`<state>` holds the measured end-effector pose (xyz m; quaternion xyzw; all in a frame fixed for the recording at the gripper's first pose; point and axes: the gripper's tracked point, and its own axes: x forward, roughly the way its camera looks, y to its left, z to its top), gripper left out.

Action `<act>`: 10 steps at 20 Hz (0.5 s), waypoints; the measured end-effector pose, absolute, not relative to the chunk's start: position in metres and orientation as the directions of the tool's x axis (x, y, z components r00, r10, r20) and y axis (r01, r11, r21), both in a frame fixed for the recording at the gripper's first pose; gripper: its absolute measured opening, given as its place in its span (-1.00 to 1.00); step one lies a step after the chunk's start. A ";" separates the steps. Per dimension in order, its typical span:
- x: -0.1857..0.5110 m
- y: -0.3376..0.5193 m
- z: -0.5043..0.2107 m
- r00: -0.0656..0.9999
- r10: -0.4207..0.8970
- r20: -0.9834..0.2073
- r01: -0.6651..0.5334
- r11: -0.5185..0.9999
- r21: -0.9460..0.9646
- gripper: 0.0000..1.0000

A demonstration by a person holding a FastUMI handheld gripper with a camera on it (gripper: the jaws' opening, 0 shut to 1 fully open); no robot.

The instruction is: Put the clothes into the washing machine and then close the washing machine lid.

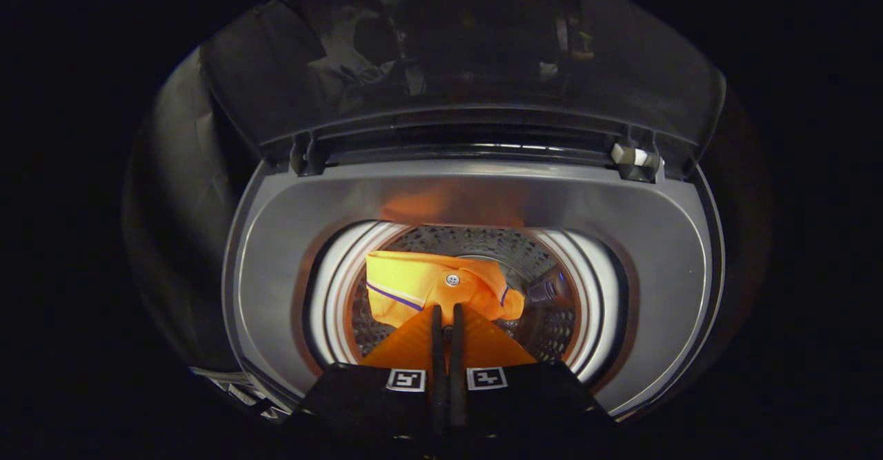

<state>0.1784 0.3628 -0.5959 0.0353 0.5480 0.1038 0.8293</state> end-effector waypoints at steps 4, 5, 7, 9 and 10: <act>0.177 0.360 -0.602 0.380 0.185 -0.906 -0.116 0.982 0.152 -0.83; 0.177 0.359 -0.603 0.384 0.176 -0.907 -0.110 0.983 0.145 -0.82; 0.180 0.360 -0.597 0.410 0.180 -0.894 -0.101 0.983 0.151 -0.65; 0.183 0.357 -0.592 0.421 0.165 -0.892 -0.101 0.986 0.135 -0.47; 0.181 0.357 -0.589 0.423 0.169 -0.890 -0.100 0.985 0.140 -0.28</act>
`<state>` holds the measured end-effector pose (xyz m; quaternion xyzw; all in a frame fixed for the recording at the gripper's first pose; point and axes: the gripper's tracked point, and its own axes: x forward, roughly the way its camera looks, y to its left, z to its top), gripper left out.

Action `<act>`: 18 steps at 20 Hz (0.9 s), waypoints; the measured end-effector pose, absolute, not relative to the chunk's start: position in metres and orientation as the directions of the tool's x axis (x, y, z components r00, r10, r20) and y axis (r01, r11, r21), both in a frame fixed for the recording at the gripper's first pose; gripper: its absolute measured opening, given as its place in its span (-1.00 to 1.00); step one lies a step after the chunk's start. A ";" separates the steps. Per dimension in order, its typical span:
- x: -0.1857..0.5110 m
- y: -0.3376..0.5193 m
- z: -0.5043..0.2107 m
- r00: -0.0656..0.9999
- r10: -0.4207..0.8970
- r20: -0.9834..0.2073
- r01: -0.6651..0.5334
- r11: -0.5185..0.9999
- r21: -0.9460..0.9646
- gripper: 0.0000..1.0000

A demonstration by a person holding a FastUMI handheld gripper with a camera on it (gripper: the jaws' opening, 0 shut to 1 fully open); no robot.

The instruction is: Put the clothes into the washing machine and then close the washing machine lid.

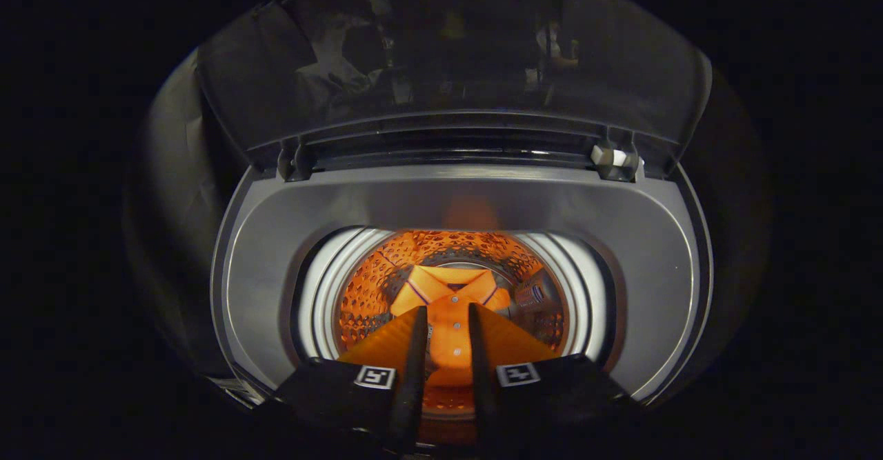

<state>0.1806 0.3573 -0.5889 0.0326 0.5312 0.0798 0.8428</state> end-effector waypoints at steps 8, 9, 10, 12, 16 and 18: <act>0.176 0.350 -0.574 0.452 0.149 -0.879 -0.113 0.988 0.109 1.00; 0.175 0.350 -0.569 0.458 0.148 -0.877 -0.113 0.988 0.107 0.99; 0.174 0.351 -0.565 0.466 0.148 -0.872 -0.110 0.988 0.108 0.99; 0.175 0.350 -0.546 0.496 0.152 -0.855 -0.103 0.988 0.116 0.99; 0.175 0.343 -0.482 0.593 0.152 -0.790 -0.113 0.988 0.105 0.99; 0.178 0.344 -0.445 0.641 0.165 -0.750 -0.115 0.986 0.119 0.99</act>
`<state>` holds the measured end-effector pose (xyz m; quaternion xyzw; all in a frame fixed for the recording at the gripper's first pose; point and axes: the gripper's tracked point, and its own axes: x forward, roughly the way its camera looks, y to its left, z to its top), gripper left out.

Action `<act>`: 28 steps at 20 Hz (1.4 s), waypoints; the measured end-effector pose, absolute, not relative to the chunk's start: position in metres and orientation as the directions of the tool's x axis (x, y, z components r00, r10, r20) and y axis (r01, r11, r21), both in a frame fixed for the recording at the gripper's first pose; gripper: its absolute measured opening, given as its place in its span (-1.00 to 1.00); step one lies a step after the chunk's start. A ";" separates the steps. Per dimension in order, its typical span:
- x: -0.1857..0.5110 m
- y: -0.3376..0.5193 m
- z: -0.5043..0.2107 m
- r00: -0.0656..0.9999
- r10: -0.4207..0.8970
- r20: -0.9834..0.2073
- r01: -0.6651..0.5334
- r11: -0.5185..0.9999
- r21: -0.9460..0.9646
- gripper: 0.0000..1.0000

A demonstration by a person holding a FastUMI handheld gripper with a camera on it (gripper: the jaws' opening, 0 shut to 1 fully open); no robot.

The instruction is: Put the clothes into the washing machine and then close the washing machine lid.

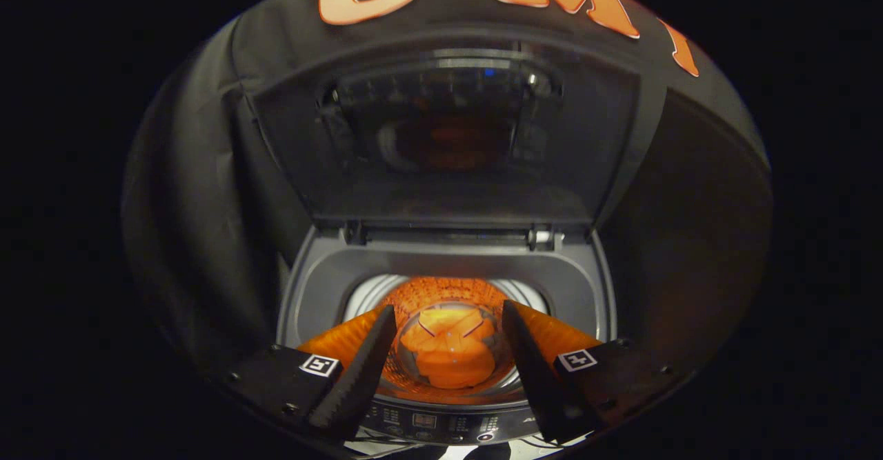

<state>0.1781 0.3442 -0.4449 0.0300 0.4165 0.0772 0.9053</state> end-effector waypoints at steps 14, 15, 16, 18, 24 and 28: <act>0.239 0.341 -0.309 0.780 0.168 -0.603 -0.109 0.985 0.133 0.98; 0.244 0.341 -0.303 0.784 0.166 -0.598 -0.107 0.985 0.133 0.98; 0.248 0.340 -0.297 0.792 0.161 -0.589 -0.107 0.986 0.126 0.98; 0.259 0.340 -0.285 0.802 0.157 -0.577 -0.111 0.987 0.114 0.98; 0.300 0.348 -0.263 0.831 0.149 -0.536 -0.122 0.989 0.086 0.98; 0.330 0.355 -0.263 0.838 0.144 -0.526 -0.114 0.989 0.090 0.98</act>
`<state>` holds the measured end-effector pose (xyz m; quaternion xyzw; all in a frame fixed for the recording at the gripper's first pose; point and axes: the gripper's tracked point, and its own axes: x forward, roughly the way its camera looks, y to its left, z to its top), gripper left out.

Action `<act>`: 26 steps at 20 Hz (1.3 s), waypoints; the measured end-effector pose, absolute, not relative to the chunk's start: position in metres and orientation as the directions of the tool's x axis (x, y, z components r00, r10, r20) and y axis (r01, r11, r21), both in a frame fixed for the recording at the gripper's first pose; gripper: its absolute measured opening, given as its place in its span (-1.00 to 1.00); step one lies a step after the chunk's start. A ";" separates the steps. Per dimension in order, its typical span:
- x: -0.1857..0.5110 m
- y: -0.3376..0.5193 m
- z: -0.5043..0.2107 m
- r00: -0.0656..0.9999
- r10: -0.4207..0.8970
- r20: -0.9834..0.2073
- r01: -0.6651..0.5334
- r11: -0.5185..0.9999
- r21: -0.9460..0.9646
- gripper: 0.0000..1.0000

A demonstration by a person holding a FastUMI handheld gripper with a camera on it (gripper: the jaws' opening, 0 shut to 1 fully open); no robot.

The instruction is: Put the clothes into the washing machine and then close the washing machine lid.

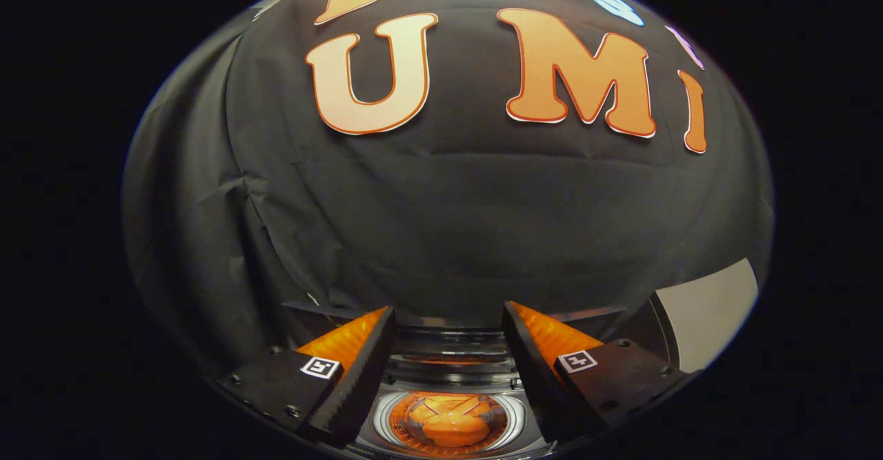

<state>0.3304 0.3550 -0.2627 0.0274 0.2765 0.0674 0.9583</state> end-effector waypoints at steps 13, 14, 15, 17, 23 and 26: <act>0.355 0.354 -0.288 0.829 0.115 -0.548 -0.071 0.992 0.100 0.99; 0.354 0.353 -0.288 0.832 0.113 -0.543 -0.073 0.993 0.095 0.99; 0.352 0.353 -0.288 0.833 0.111 -0.542 -0.075 0.993 0.089 0.99; 0.343 0.353 -0.287 0.840 0.113 -0.531 -0.078 0.993 0.088 0.99; 0.310 0.352 -0.286 0.853 0.119 -0.508 -0.090 0.993 0.081 0.99; 0.298 0.352 -0.287 0.862 0.119 -0.494 -0.093 0.993 0.076 0.99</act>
